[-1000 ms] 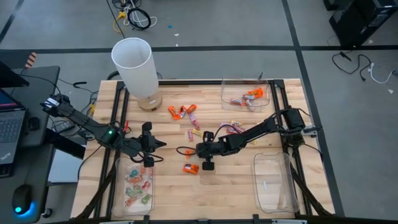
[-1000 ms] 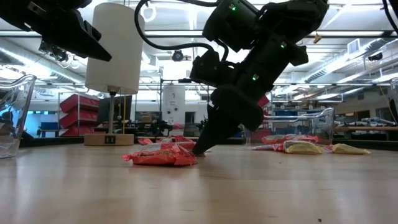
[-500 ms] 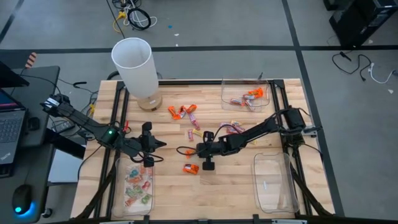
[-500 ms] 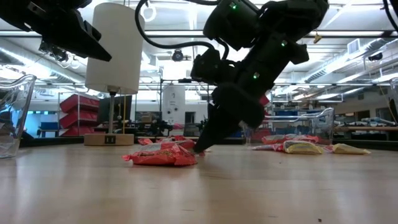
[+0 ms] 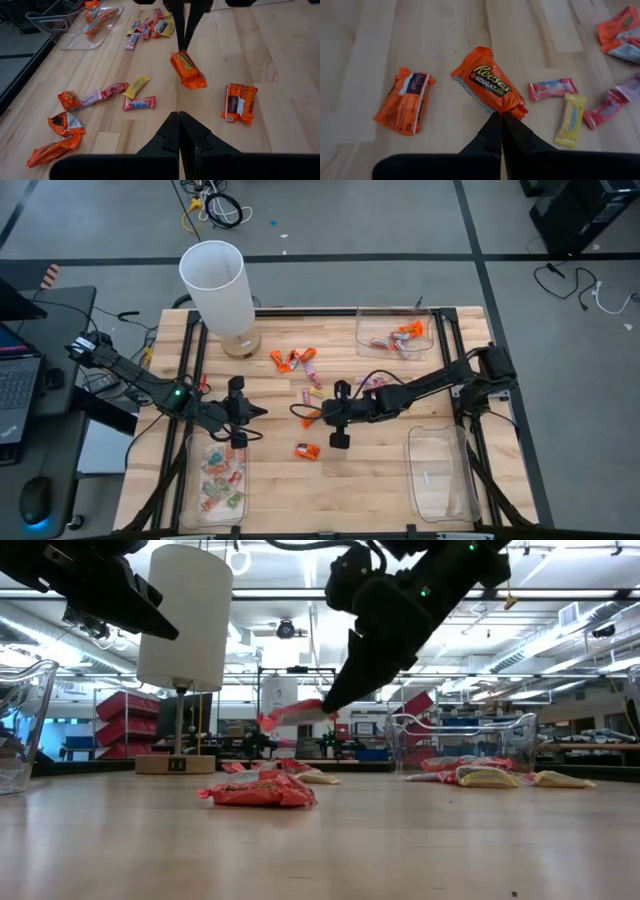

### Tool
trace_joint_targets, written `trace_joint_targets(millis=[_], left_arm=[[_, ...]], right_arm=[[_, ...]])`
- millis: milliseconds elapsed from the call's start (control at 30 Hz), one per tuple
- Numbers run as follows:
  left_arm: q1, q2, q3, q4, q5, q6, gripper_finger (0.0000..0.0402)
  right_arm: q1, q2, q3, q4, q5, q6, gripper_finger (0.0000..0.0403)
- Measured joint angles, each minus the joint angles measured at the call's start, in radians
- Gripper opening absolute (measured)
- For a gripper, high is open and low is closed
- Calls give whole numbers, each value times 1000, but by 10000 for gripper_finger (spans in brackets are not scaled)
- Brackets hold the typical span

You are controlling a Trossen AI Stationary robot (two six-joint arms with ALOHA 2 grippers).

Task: Sort candy
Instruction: Put the large orange chocolate bar into the top right transparent bin

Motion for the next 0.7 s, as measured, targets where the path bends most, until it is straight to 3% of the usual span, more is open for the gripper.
trace_joint_targets(millis=[367,700], left_arm=[[0,0,0,-1,0,0,0],[0,0,0,-2,0,0,0]], right_arm=[[-1,-21,0,-84,50,68,0],[-21,-142,0,-213,69,97,0]])
